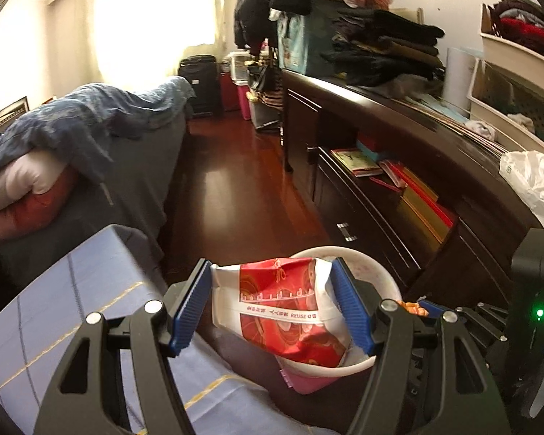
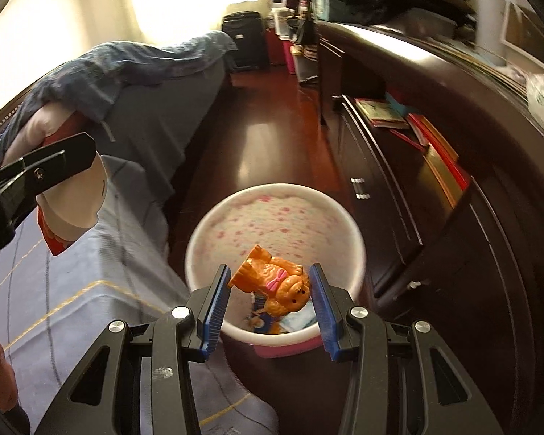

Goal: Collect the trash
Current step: 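Carry the red wrapper and orange toy over the wastebasket and open both tools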

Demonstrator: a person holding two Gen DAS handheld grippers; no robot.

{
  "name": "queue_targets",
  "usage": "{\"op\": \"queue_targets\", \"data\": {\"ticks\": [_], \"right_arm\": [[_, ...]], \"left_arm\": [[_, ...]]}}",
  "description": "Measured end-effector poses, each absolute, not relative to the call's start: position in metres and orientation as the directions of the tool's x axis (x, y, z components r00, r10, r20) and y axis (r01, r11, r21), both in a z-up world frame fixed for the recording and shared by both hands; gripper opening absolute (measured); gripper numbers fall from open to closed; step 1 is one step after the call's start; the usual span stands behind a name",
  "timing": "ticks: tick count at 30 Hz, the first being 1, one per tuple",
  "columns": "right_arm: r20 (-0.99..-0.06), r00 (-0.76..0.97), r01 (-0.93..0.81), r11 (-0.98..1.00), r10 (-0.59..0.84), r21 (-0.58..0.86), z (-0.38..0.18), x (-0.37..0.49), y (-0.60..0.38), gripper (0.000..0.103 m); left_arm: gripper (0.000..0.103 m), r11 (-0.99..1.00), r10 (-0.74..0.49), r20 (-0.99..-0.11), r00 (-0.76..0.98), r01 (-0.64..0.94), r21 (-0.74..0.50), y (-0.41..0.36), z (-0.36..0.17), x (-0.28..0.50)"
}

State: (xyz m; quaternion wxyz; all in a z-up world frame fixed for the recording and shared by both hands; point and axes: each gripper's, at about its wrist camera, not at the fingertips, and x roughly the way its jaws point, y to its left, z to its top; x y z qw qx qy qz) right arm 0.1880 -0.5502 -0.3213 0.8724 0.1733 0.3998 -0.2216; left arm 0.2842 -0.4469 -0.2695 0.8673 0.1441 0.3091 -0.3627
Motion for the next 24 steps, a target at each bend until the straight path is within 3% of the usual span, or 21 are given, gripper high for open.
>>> {"op": "queue_targets", "data": {"ticks": [24], "right_arm": [[-0.827, 0.492, 0.609, 0.787, -0.271, 0.104, -0.383, 0.208, -0.596, 0.045]], "left_arm": [[0.067, 0.658, -0.514, -0.757, 0.404, 0.751, -0.046, -0.521, -0.346, 0.325]]}}
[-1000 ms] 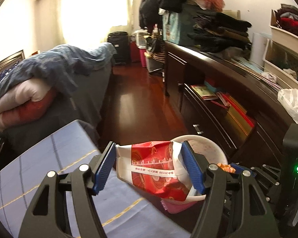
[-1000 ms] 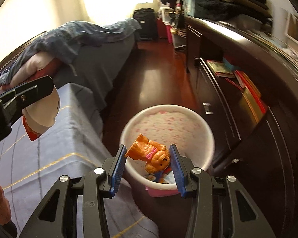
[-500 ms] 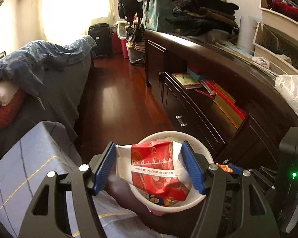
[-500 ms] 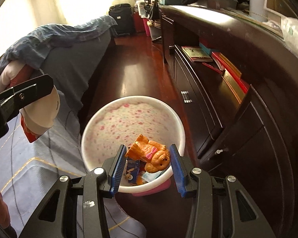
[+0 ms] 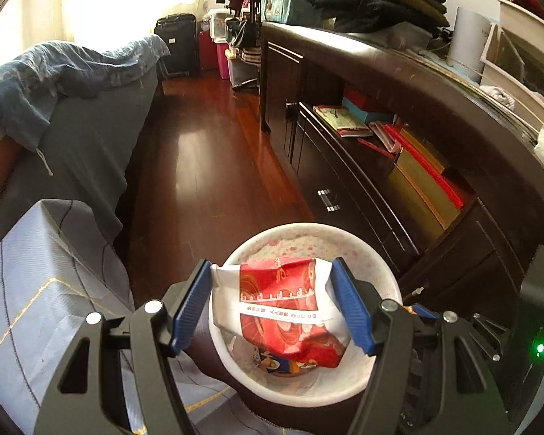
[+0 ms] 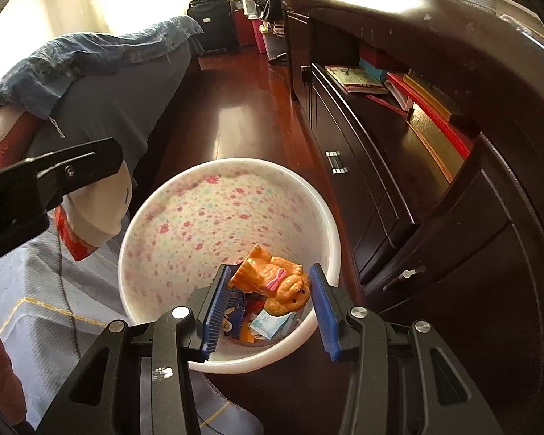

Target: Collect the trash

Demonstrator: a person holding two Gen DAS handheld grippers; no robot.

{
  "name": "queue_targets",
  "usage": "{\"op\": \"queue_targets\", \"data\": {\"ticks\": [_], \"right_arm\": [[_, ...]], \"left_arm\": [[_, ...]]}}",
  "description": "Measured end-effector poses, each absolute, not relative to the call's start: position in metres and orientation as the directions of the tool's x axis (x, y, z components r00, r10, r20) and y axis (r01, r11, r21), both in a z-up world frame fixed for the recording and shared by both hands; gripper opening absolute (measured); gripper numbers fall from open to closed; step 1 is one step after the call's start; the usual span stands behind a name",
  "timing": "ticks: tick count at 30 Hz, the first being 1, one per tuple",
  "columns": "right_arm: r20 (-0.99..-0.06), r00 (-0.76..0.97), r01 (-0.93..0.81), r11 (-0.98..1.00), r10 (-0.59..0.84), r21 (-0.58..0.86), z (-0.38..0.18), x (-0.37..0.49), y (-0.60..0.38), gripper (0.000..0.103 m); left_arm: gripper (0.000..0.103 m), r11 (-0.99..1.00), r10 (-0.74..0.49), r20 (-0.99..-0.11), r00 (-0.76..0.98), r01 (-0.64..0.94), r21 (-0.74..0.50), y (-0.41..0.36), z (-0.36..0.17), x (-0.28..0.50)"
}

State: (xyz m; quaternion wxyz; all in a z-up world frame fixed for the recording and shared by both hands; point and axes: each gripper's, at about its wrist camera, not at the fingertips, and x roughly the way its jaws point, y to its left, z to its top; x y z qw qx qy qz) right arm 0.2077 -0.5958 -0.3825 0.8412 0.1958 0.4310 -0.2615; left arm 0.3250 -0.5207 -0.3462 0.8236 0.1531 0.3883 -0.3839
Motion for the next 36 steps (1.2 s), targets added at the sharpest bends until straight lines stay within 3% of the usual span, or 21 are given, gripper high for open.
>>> {"op": "queue_targets", "data": {"ticks": [9, 15, 22, 30, 36], "right_arm": [[-0.831, 0.479, 0.606, 0.791, -0.283, 0.079, -0.391, 0.218, -0.595, 0.045], [-0.831, 0.471, 0.609, 0.790, -0.296, 0.064, -0.393, 0.220, -0.594, 0.050], [-0.834, 0.464, 0.608, 0.792, -0.297, 0.057, -0.388, 0.220, -0.590, 0.051], [-0.823, 0.477, 0.605, 0.794, -0.308, 0.054, -0.366, 0.211, -0.575, 0.060], [-0.792, 0.530, 0.566, 0.822, -0.303, 0.064, -0.338, 0.201, -0.541, 0.074]], "left_arm": [[0.069, 0.669, -0.502, -0.780, 0.374, 0.739, -0.076, -0.527, -0.358, 0.341], [0.081, 0.679, -0.504, -0.786, 0.358, 0.727, -0.104, -0.527, -0.362, 0.349], [0.084, 0.685, -0.515, -0.776, 0.363, 0.719, -0.118, -0.520, -0.353, 0.348], [0.086, 0.703, -0.534, -0.749, 0.392, 0.698, -0.136, -0.491, -0.319, 0.337], [0.089, 0.752, -0.531, -0.714, 0.458, 0.643, -0.146, -0.434, -0.289, 0.323]]}}
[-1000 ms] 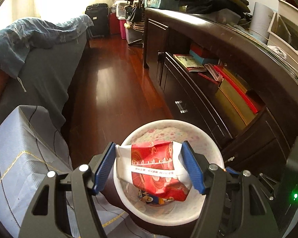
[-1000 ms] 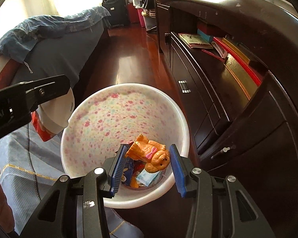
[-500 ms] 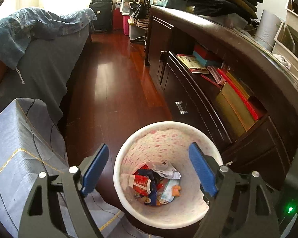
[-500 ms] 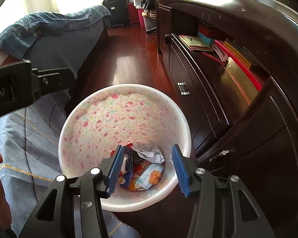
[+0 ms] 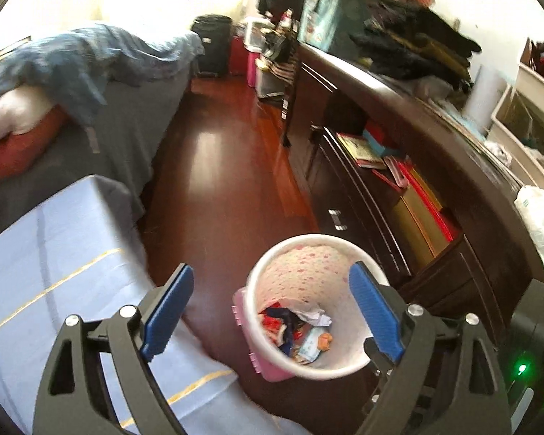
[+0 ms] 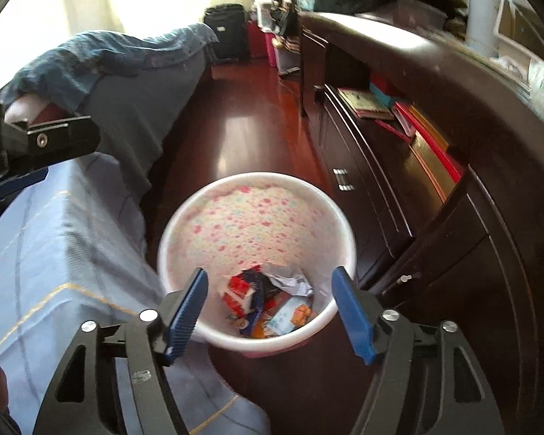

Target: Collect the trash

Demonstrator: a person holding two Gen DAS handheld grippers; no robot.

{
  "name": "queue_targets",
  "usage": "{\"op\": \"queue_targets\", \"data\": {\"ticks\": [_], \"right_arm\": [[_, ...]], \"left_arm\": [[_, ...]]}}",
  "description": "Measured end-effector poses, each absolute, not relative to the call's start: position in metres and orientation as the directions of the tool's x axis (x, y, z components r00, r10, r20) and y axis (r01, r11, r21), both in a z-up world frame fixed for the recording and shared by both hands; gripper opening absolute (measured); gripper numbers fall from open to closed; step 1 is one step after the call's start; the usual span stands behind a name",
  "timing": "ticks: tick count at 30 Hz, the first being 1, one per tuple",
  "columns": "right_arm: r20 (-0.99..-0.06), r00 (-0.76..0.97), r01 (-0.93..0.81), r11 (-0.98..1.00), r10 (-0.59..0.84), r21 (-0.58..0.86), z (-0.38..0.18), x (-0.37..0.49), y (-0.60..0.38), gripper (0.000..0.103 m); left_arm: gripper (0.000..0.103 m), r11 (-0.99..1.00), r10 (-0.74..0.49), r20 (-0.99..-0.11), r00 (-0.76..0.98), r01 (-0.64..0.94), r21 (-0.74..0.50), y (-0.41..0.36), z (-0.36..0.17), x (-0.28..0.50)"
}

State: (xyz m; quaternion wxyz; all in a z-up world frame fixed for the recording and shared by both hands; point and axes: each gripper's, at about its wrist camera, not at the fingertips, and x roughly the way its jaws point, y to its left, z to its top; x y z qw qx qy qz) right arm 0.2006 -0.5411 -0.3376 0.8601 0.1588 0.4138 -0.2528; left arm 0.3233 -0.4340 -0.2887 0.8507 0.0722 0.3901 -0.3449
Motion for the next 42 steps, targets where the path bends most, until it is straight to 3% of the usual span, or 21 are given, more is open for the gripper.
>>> {"op": "queue_targets", "data": {"ticks": [5, 14, 29, 42], "right_arm": [[-0.766, 0.587, 0.498, 0.863, -0.262, 0.087, -0.313, 0.197, -0.496, 0.083], [-0.705, 0.700, 0.277, 0.953, -0.112, 0.123, -0.267, 0.193, -0.387, 0.099], [-0.579, 0.815, 0.007, 0.998, 0.026, 0.055, -0.181, 0.155, -0.245, 0.099], [-0.387, 0.922, 0.012, 1.000, -0.020, -0.023, -0.113, 0.102, -0.217, 0.099]], "left_arm": [[0.091, 0.812, -0.497, -0.682, 0.537, 0.566, -0.145, -0.365, -0.264, 0.312], [0.099, 0.941, -0.314, -0.622, 0.717, 0.323, -0.102, -0.208, -0.221, 0.273], [0.099, 0.995, -0.084, -0.512, 0.855, 0.043, -0.092, -0.051, -0.148, 0.170], [0.099, 0.993, -0.015, -0.318, 0.948, -0.023, -0.116, -0.004, -0.073, 0.085]]}}
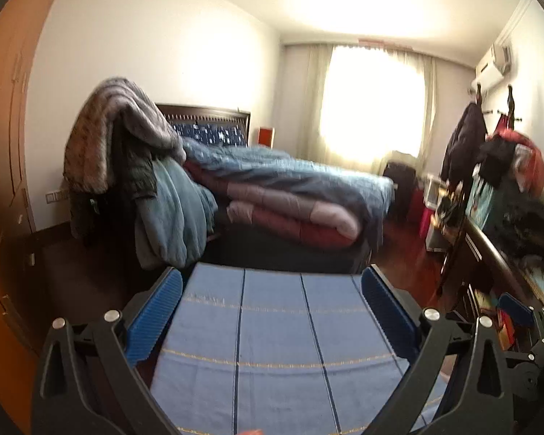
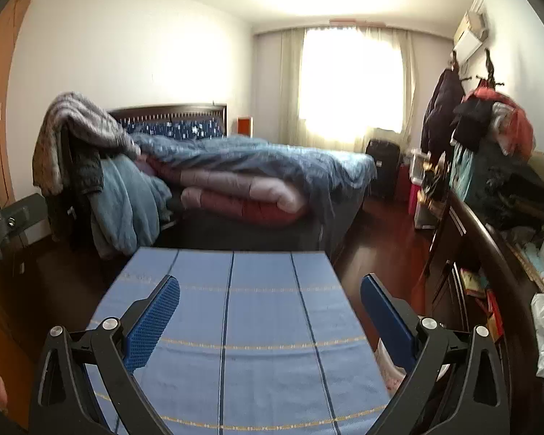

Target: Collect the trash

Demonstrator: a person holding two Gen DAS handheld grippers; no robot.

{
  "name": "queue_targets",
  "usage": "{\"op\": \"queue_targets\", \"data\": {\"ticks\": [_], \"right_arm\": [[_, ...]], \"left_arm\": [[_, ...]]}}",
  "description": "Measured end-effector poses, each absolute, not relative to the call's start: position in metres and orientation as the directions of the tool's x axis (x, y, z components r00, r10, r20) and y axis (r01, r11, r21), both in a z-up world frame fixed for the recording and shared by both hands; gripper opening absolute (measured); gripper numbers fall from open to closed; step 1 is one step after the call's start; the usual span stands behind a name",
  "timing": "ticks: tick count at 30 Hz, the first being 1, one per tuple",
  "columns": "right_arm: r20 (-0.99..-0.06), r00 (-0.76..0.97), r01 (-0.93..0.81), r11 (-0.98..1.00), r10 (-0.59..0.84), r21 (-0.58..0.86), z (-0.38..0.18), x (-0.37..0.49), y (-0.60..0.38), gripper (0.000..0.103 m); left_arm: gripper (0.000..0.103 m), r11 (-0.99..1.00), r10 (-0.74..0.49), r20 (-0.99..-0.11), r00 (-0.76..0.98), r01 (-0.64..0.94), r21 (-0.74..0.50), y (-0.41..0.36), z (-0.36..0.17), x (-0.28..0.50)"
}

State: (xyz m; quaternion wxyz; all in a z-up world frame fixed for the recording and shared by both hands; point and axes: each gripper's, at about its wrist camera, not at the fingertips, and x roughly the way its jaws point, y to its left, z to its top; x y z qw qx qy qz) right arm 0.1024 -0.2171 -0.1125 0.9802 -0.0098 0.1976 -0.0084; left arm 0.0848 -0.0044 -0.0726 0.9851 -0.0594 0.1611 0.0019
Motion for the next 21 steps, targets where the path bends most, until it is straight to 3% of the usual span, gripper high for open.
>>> {"op": "queue_targets", "data": {"ticks": [10, 21], "right_arm": [[-0.261, 0.965, -0.003, 0.999, -0.006, -0.037, -0.077, 0.063, -0.210, 0.099], [-0.191, 0.982, -0.005, 1.000, -0.001, -0.031, -0.057, 0.039, -0.211, 0.099]], "left_arm": [[0.100, 0.995, 0.011, -0.218, 0.976, -0.034, -0.098, -0.006, -0.037, 0.039], [0.100, 0.998, 0.004, -0.154, 0.988, -0.013, -0.057, -0.015, -0.020, 0.006]]}}
